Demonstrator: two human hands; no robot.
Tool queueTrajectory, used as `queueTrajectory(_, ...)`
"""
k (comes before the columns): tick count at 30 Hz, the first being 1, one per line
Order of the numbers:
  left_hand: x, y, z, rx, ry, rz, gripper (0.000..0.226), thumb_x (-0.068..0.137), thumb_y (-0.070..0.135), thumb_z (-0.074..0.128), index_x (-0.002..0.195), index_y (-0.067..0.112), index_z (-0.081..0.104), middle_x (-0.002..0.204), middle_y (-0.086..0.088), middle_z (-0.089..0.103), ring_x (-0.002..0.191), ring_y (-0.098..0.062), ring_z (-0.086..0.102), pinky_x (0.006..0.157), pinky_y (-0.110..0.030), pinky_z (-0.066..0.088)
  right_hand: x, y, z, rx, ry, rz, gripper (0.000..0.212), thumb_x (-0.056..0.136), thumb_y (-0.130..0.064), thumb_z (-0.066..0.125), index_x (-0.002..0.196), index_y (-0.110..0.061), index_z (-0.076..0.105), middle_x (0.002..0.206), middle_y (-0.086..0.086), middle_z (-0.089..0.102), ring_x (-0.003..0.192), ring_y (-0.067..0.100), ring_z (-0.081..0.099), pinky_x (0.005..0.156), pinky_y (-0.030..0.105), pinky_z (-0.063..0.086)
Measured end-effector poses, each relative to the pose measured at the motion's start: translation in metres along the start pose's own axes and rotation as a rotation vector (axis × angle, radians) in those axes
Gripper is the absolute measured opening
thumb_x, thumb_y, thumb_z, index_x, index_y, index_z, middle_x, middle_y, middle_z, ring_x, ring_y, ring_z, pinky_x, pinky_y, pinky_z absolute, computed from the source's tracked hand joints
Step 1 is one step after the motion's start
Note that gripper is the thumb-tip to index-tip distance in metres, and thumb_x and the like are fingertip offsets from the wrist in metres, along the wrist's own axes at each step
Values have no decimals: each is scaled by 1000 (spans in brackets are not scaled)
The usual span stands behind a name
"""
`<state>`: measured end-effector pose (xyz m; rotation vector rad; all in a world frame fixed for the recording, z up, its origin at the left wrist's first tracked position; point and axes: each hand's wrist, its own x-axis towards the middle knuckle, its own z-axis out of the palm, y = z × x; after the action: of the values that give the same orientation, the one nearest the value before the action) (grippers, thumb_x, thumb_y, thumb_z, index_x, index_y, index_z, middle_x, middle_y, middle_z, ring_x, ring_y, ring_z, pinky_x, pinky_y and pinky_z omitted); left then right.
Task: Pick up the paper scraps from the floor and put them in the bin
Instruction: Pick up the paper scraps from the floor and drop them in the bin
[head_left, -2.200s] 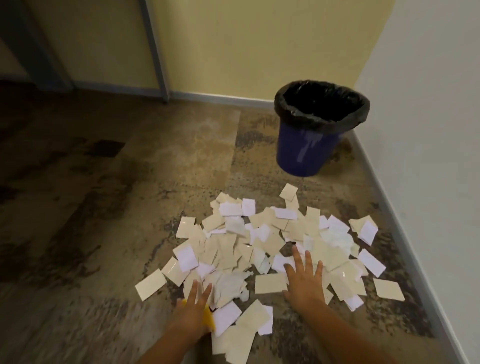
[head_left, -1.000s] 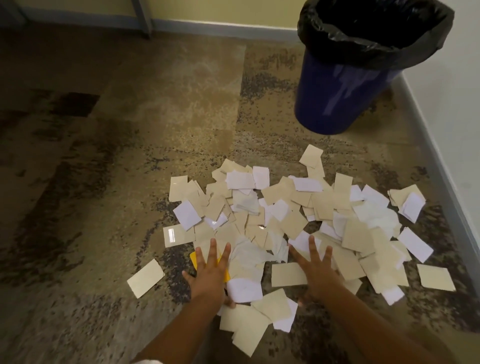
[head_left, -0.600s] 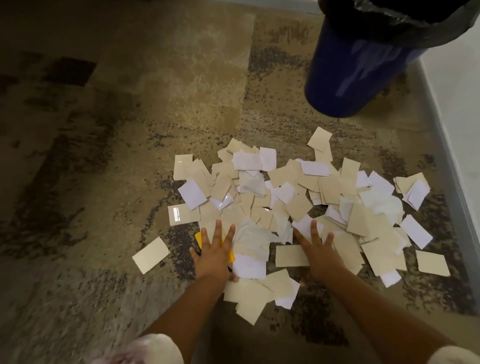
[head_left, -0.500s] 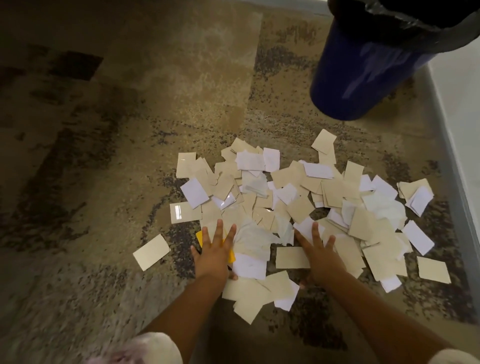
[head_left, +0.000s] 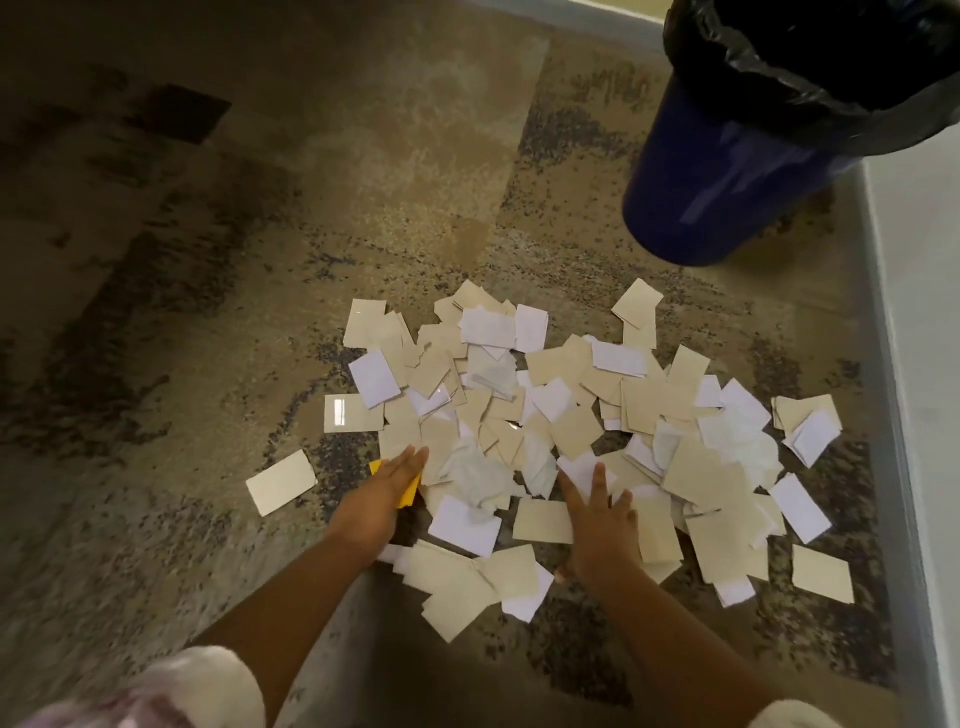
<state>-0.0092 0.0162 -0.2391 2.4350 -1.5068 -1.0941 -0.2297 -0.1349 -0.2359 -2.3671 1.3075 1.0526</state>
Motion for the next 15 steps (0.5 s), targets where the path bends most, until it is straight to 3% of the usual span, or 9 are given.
queueTrajectory(2,-8,0,-11,-4,80,-1,51,89,63,37,135,41,45,140,14,46,130,-11,43,112,-33,33,-4,-3,3,12,17,2,91,90,-21,57,148,-30,-13,155,16,-20,142,45,6,117,46,18)
queueTrajectory(3,-10,2,-19,-10,107,-31,51,89,64,37,133,41,47,135,9,53,124,-16,51,106,-32,38,-7,-3,4,13,31,-2,90,90,-22,57,148,-29,-11,156,15,-16,142,42,8,117,45,18)
queueTrajectory(4,-11,7,-24,-57,112,-84,43,97,47,36,138,38,42,131,1,57,118,-23,56,98,-30,43,-9,-3,6,11,46,-14,89,90,-24,57,149,-29,-9,157,13,-13,142,40,10,117,43,19)
queueTrajectory(6,-8,14,-31,-249,204,-263,53,98,8,35,146,29,29,122,-14,61,103,-31,61,80,-32,45,-11,2,8,20,80,-50,86,90,-27,58,149,-28,-4,159,8,-4,142,35,14,116,41,22)
queueTrajectory(9,-4,28,-44,-406,335,-407,52,95,1,42,144,17,34,112,-20,64,97,-34,62,72,-30,44,-18,9,2,75,169,-113,80,81,-26,69,147,-23,24,148,7,34,126,29,45,99,37,44)
queueTrajectory(11,0,38,-52,-512,392,-462,47,93,4,49,139,13,42,112,-19,65,100,-34,62,73,-27,42,-16,15,2,125,252,-137,73,47,-19,92,115,-19,63,95,4,68,74,20,66,56,30,55)
queueTrajectory(12,1,42,-55,-560,407,-472,44,91,6,54,135,11,47,113,-17,66,102,-34,62,76,-28,44,-16,18,1,153,277,-145,69,34,-18,95,98,-21,68,73,-1,67,56,16,62,42,26,49)
queueTrajectory(13,3,46,-56,-590,425,-476,40,90,8,57,129,9,53,113,-16,67,104,-34,62,80,-30,46,-14,21,-2,186,295,-150,64,36,-19,95,94,-22,67,68,-3,65,54,15,61,42,26,49)
queueTrajectory(15,3,54,-57,-629,421,-489,31,87,7,60,117,2,61,109,-18,68,103,-33,63,81,-31,47,-14,21,-10,358,280,-141,49,70,-25,80,114,-23,59,93,-2,67,83,17,65,68,31,55)
